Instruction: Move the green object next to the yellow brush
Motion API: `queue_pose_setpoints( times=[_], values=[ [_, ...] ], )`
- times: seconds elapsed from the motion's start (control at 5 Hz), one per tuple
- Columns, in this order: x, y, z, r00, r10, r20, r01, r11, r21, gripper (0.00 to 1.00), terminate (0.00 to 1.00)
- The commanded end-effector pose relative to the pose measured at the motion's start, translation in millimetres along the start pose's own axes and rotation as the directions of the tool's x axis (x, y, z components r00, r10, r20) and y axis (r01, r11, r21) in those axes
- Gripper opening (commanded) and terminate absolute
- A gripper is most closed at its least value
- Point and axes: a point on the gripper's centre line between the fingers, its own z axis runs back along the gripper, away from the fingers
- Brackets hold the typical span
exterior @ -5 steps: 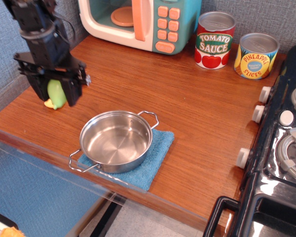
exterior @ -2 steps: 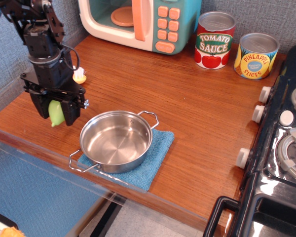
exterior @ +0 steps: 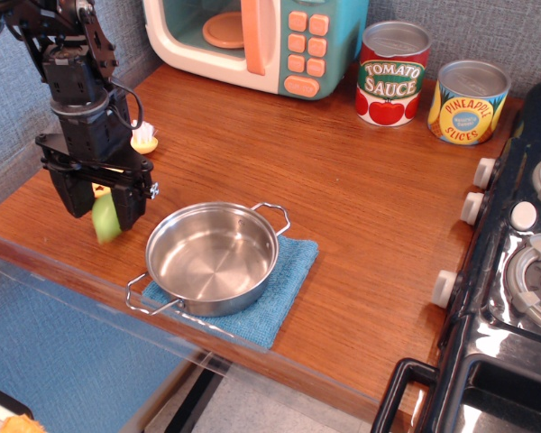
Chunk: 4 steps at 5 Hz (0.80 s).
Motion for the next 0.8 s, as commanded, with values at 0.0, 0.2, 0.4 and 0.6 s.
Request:
queue_pose_setpoints(
  times=[0.0, 0.2, 0.4, 0.6],
  values=[
    [6, -8, 36, 0.994, -0.052, 0.092, 0.05, 0.998, 0.022, 1.0, 0.0],
    [9, -19, 87, 0.97, -0.079, 0.229, 0.072, 0.997, 0.038, 1.0, 0.0],
    [11, -26, 119, 0.963, -0.085, 0.255, 0.089, 0.996, -0.002, 1.0, 0.0],
    [16, -32, 112, 0.971, -0.101, 0.217, 0.106, 0.994, -0.016, 1.0, 0.0]
  ],
)
